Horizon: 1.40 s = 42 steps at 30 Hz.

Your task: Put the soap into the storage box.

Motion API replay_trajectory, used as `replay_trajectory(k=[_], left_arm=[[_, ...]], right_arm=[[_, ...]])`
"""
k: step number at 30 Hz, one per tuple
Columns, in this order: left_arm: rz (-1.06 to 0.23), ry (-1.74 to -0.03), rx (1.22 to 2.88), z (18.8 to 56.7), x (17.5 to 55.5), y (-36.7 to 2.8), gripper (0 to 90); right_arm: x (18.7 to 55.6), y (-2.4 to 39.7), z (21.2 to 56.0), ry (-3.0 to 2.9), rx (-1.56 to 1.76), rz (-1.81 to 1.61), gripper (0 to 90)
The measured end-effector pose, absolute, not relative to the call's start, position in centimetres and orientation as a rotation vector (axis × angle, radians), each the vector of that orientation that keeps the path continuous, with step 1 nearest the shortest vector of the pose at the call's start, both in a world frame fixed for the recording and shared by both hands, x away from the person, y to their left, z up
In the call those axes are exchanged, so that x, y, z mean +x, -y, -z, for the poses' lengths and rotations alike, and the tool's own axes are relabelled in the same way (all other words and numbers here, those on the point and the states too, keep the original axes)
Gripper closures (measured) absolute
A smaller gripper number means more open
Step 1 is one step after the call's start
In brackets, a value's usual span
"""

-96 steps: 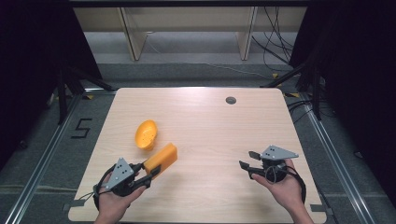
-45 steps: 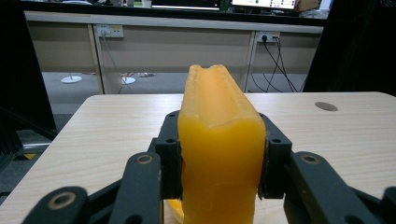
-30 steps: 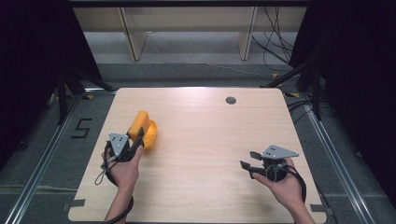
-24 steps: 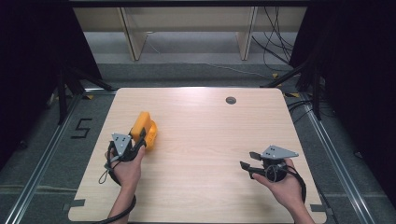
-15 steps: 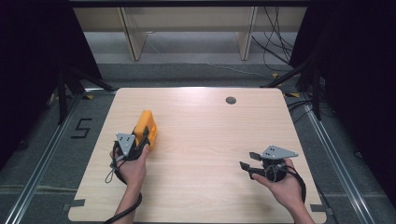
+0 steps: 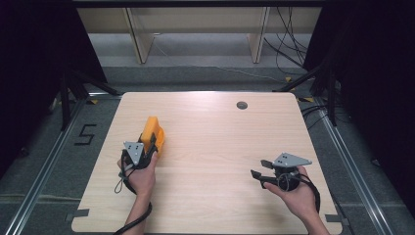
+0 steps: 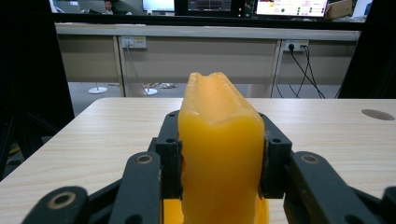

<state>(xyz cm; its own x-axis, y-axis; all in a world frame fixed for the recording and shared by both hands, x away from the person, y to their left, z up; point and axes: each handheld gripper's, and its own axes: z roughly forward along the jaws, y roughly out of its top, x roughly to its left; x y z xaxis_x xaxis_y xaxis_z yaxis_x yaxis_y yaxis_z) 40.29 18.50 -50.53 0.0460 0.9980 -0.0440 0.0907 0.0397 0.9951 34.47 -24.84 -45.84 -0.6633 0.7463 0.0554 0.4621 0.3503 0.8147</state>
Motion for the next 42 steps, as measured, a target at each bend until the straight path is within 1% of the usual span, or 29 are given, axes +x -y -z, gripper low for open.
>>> replay_trajectory(k=[8,14,15,17,19,21,24,26,28,30,31,32,33,36,37,38,40,41,42], left_arm=[[-1.102,-1.254,1.256,52.2,40.3,-18.8,60.1],[-1.095,-1.248,1.292,52.2,40.3,-18.6,59.0],[-1.084,-1.250,1.319,52.1,40.4,-18.6,55.2],[-1.058,-1.295,1.353,51.8,40.3,-18.4,43.7],[-1.055,-1.309,1.375,51.1,40.2,-18.4,35.2],[-1.075,-1.321,1.388,50.0,39.9,-18.4,29.2],[-1.083,-1.340,1.435,48.1,39.2,-18.5,23.7],[-1.078,-1.391,1.491,46.8,38.7,-18.7,22.5],[-1.022,-1.458,1.571,45.6,38.3,-19.2,21.4],[-0.926,-1.510,1.663,44.6,38.0,-19.5,21.6],[-0.926,-1.510,1.663,44.6,38.0,-19.5,22.2],[-0.835,-1.537,1.748,44.0,37.5,-19.6,24.3],[-0.807,-1.545,1.780,43.7,37.3,-19.6,24.3],[-0.806,-1.494,1.825,43.0,36.3,-19.1,26.5],[-0.788,-1.480,1.839,42.9,36.0,-18.8,26.9],[-0.733,-1.461,1.828,42.9,35.7,-18.2,27.0],[-0.665,-1.393,1.830,43.0,35.3,-17.0,27.1],[-0.671,-1.348,1.857,43.2,35.0,-16.3,26.2],[-0.671,-1.348,1.857,43.2,35.0,-16.3,27.0]], right_arm=[[34.5,24.7,45.9,-2.294,1.051,-1.226,44.0],[34.4,24.5,46.0,-2.295,1.080,-1.223,44.0],[34.5,24.6,46.0,-2.289,1.052,-1.226,44.1],[34.6,24.7,46.0,-2.289,1.031,-1.221,44.0],[34.4,24.6,45.9,-2.302,1.064,-1.222,44.0],[34.2,24.5,46.0,-2.306,1.101,-1.222,43.8],[34.3,24.5,46.0,-2.309,1.092,-1.221,43.6],[34.5,24.6,46.0,-2.311,1.061,-1.217,43.6],[34.5,24.6,46.1,-2.313,1.066,-1.216,43.4],[34.5,24.6,46.1,-2.320,1.044,-1.209,43.2],[34.5,24.6,46.1,-2.320,1.044,-1.209,43.2],[34.4,24.5,46.0,-2.330,1.071,-1.206,43.1],[34.3,24.4,46.1,-2.321,1.085,-1.213,43.0],[34.5,24.6,46.1,-2.331,1.047,-1.206,42.8],[34.6,24.6,46.2,-2.331,1.046,-1.204,42.7],[34.5,24.6,46.2,-2.339,1.058,-1.202,42.7],[34.6,24.5,46.2,-2.341,1.052,-1.204,42.6],[34.6,24.5,46.2,-2.339,1.037,-1.212,42.5],[34.5,24.5,46.2,-2.345,1.041,-1.209,42.5]])
